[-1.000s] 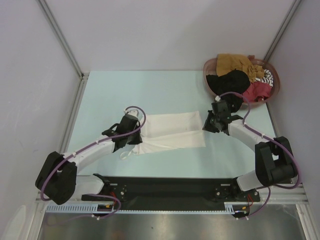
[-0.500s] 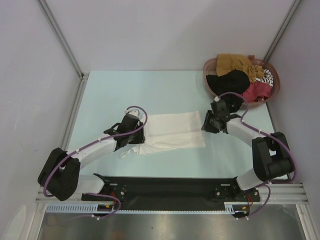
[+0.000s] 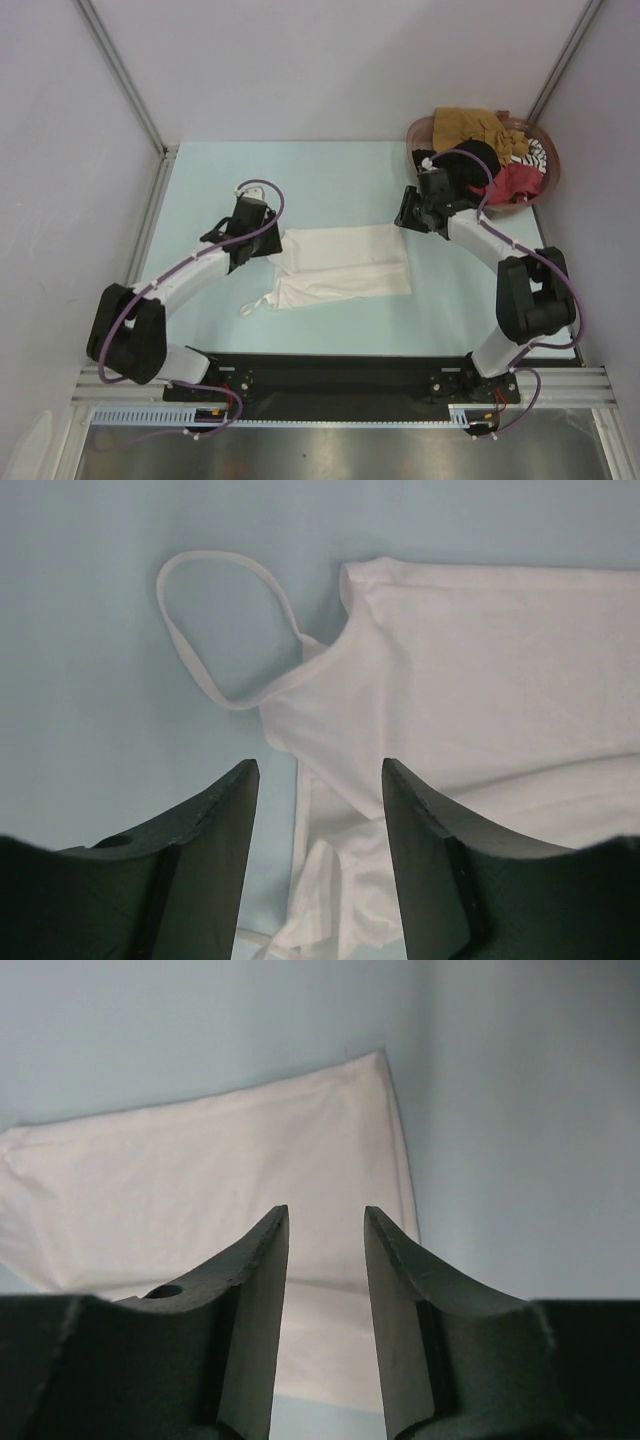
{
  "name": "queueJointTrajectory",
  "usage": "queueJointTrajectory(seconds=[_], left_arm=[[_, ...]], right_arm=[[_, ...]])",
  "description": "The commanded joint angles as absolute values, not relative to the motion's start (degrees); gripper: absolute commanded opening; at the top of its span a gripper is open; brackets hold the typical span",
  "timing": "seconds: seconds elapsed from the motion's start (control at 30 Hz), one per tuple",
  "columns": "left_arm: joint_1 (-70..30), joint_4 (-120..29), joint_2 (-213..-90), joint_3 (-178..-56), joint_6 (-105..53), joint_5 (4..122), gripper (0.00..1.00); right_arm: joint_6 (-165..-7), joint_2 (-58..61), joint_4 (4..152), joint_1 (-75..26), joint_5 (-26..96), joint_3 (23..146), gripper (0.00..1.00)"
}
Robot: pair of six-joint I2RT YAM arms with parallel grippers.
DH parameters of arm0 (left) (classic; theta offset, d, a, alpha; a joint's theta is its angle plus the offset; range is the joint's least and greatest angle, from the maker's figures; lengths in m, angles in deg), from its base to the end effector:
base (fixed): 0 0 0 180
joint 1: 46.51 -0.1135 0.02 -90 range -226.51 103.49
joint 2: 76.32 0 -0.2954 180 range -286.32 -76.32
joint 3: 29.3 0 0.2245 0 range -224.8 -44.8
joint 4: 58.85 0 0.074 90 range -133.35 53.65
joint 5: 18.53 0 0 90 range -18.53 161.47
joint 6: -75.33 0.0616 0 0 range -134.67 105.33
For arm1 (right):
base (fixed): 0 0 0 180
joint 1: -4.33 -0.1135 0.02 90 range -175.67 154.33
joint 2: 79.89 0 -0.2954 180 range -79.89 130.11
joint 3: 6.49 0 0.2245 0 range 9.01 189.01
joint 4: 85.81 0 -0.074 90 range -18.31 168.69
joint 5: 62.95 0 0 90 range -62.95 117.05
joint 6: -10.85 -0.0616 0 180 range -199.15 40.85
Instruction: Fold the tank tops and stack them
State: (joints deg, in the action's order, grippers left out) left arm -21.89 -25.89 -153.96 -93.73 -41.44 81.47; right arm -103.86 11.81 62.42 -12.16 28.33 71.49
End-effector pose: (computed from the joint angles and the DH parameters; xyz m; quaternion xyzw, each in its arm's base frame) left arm 0.2486 -0.1022 0.2536 -0.0499 0.9234 -0.0883 0.3701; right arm 0.3275 0.0984 0.2588 0.0621 0.9234 0.1429 0.3509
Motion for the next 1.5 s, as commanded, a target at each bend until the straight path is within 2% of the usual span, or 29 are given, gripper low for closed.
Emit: queueJointTrajectory(seconds=[0.0, 0.3, 0.7, 1.27, 1.47], left_arm=[[-23.6, -27.4, -159.3, -98.0, -39.4, 82.1, 0.58], [-24.2, -26.3, -172.4, -108.7, -37.2, 82.2, 0.53], [-25.3, -25.2, -175.8, -112.6, -36.4, 80.3, 0.54], [-25.6, -20.5, -182.8, -119.2, -34.8, 79.5, 0.55], [-25.9, -18.4, -185.8, -122.2, -34.1, 78.2, 0.52]], right_arm=[[-101.9, 17.0, 62.8, -12.1, 27.1, 76.6, 0.41], [-100.7, 27.1, 61.5, -12.3, 22.0, 84.9, 0.38], [-100.5, 34.3, 61.9, -12.5, 20.9, 87.5, 0.37], [-100.6, 34.4, 64.8, -12.5, 22.8, 86.5, 0.35], [-100.5, 35.2, 64.4, -12.6, 23.0, 87.1, 0.33]])
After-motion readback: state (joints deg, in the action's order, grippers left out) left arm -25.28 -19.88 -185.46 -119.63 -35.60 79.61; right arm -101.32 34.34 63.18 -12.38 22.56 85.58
